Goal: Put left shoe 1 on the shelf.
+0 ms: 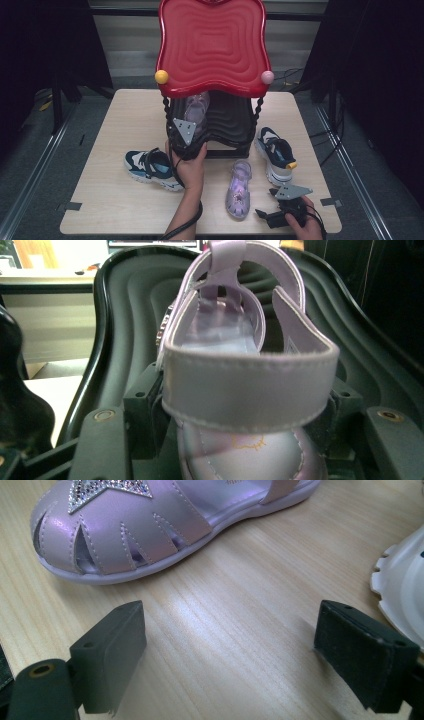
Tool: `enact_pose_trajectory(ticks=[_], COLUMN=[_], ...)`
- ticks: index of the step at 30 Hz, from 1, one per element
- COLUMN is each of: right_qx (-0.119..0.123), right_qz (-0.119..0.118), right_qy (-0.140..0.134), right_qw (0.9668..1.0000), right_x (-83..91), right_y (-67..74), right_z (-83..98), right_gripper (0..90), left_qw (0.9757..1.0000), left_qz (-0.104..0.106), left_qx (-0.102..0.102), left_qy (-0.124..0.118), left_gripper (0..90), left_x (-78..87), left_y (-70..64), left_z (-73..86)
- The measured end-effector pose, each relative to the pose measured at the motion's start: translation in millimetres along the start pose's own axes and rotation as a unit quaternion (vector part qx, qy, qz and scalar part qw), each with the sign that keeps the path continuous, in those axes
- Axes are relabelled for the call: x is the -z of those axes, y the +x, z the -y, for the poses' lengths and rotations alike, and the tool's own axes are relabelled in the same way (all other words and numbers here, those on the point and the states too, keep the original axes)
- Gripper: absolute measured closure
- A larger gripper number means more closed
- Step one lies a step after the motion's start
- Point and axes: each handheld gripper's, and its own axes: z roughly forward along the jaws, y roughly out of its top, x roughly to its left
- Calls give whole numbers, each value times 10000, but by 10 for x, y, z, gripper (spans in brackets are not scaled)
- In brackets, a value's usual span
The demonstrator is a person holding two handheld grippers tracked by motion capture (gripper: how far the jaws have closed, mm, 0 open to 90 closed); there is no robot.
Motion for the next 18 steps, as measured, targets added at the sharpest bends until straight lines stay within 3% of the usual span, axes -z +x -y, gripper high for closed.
enact_pose_trajectory(ticks=[5,12,18], right_qx=[0,-1,1], right_qz=[-1,0,-1], right_qy=[1,1,0], right_qw=[10000,10000,10000], right_x=[0,0,0], right_y=[0,0,0], right_z=[0,0,0], right_gripper=[126,126,127], left_qw=[9990,9972,9966], left_qz=[25,47,81], left_qx=[-145,-156,-221], left_qy=[431,732,791], left_gripper=[331,309,292], left_x=[-40,-79,-103], left_y=[-36,-47,-49], left_z=[21,25,21])
